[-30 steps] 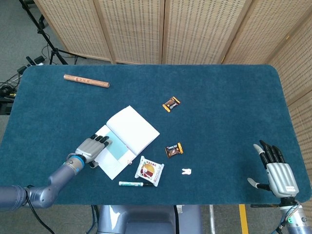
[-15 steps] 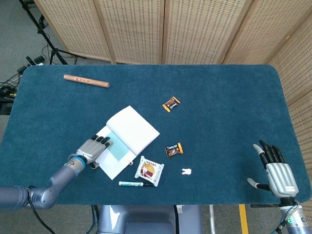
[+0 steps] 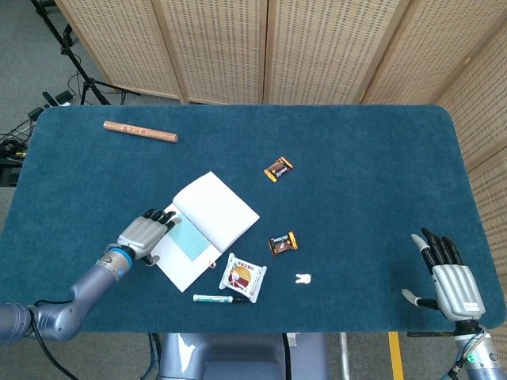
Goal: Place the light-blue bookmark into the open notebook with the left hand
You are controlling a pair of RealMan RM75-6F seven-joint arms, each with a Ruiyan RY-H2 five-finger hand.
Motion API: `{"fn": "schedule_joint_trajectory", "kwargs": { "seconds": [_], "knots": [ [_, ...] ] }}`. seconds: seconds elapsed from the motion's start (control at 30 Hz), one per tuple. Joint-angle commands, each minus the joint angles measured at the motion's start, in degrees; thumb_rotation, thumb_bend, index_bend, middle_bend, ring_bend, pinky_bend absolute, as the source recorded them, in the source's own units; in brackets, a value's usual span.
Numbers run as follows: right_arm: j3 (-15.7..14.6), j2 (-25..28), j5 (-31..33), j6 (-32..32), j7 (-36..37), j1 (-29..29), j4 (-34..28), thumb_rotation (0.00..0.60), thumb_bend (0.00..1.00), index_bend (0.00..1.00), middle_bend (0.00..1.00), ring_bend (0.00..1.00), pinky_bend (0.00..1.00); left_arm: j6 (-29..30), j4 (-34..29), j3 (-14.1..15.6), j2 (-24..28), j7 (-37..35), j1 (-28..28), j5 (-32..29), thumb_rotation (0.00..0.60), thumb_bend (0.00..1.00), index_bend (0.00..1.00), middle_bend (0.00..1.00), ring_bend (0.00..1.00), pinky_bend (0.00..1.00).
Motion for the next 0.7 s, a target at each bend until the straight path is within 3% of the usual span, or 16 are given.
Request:
{"fn": "schedule_joint_trajectory", "kwargs": {
  "seconds": [0.03, 0.3, 0.53, 0.7],
  "knots": [
    [0.1, 0.1, 0.2, -0.1, 0.4, 0.0, 0.0, 0.6, 0.16, 0.0, 0.0, 0.0, 0.0, 8.9, -3.4, -1.7, 3.1, -3.1, 4.8, 8.1, 0.6, 0.3, 0.0, 0.0, 0.0, 0.0],
    [0.3, 0.3, 1.3, -1.1, 1.0, 0.3, 0.4, 0.6, 0.16, 0.0, 0.0, 0.0, 0.0, 29.6, -2.6, 1.4, 0.4, -7.0, 19.0, 24.7, 0.6, 0.3, 0.0, 0.0, 0.0, 0.0],
    [0.4, -0.2, 2.1, -2.2, -0.4, 0.7, 0.4, 0.6, 0.16, 0.0, 0.0, 0.0, 0.0, 42.6, 4.4, 4.6, -2.2, -16.4, 32.0, 35.5, 0.6, 0.29, 0.0, 0.0, 0.0, 0.0],
    [0.5, -0.5, 2.6, -2.6, -1.5, 0.9, 0.3, 0.6, 0.16, 0.0, 0.0, 0.0, 0.0, 47.8, 8.9, 4.5, -3.7, -18.3, 36.9, 38.8, 0.6, 0.29, 0.0, 0.0, 0.0, 0.0]
  ]
}}
